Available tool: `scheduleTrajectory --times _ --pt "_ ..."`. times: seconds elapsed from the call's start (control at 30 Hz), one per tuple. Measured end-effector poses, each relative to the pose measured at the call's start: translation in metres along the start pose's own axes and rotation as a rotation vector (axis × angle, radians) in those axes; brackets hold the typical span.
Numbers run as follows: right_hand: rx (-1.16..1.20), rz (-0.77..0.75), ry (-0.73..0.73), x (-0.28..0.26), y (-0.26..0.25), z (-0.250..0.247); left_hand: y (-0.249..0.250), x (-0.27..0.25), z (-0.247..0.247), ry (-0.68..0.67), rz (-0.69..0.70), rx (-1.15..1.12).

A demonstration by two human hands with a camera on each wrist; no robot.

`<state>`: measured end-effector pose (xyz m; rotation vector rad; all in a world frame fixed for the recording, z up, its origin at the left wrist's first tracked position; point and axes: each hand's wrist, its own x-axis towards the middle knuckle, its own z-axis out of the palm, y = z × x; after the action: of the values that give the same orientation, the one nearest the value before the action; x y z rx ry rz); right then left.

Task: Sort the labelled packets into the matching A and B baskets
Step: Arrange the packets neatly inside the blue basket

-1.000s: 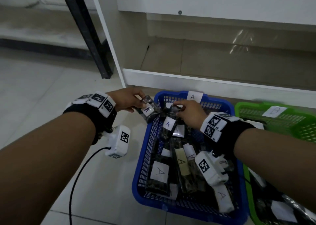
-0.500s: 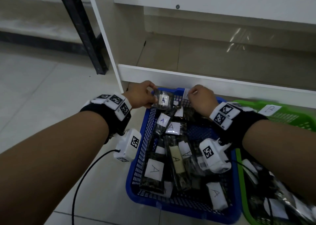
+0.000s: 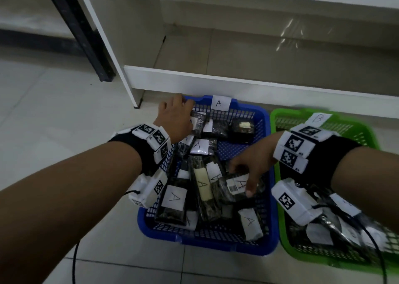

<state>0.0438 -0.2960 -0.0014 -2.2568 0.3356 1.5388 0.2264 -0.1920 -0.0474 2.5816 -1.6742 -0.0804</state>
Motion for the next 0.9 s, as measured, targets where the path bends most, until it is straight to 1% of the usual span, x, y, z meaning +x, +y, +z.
scheduleTrajectory --times 0.03,0.07,0.17,0.2,0.23,0.33,0.4,0.43,0.5,0.53,0.63,0.7,0.77,0.83,0.9 --pt "-0.03 0.0 0.008 0.002 -0.001 0.003 0.003 -0.003 0.0 0.016 0.042 0.008" --pt "-0.041 -0.008 0.027 0.004 -0.001 0.006 0.007 -0.005 0.001 0.039 0.116 0.022" --pt "-0.014 -0.073 0.074 0.003 0.002 -0.001 0.022 -0.014 -0.002 0.099 0.389 0.069" --pt "-0.005 -0.085 0.093 0.001 0.005 -0.008 0.028 -0.017 -0.002 0.08 0.46 0.075" --pt "0.002 -0.087 0.125 -0.004 0.008 -0.016 0.035 -0.02 -0.001 0.03 0.513 0.071" --pt "0.041 -0.041 0.293 -0.025 0.028 -0.039 0.061 -0.026 0.008 -0.178 0.6 0.002" --pt "0.007 0.016 0.405 -0.038 0.036 -0.051 0.073 -0.03 0.013 -0.343 0.571 -0.041" --pt "-0.047 0.053 0.449 -0.041 0.04 -0.053 0.077 -0.03 0.017 -0.445 0.538 -0.056" --pt "-0.202 0.116 0.497 -0.038 0.042 -0.052 0.083 -0.029 0.024 -0.607 0.484 -0.085" --pt "-0.269 0.115 0.498 -0.032 0.041 -0.049 0.086 -0.029 0.027 -0.651 0.458 -0.099" --pt "-0.369 0.03 0.5 -0.015 0.035 -0.035 0.092 -0.028 0.03 -0.726 0.385 -0.101" --pt "-0.444 0.051 0.461 -0.009 0.028 -0.029 0.094 -0.027 0.025 -0.72 0.335 -0.146" --pt "-0.506 0.074 0.402 0.0 0.02 -0.025 0.091 -0.022 0.019 -0.718 0.32 -0.228" --pt "-0.509 0.082 0.345 0.009 0.016 -0.021 0.083 -0.018 0.012 -0.772 0.322 -0.287" --pt "-0.477 0.071 0.358 0.016 0.017 -0.018 0.073 -0.015 0.004 -0.82 0.309 -0.304"
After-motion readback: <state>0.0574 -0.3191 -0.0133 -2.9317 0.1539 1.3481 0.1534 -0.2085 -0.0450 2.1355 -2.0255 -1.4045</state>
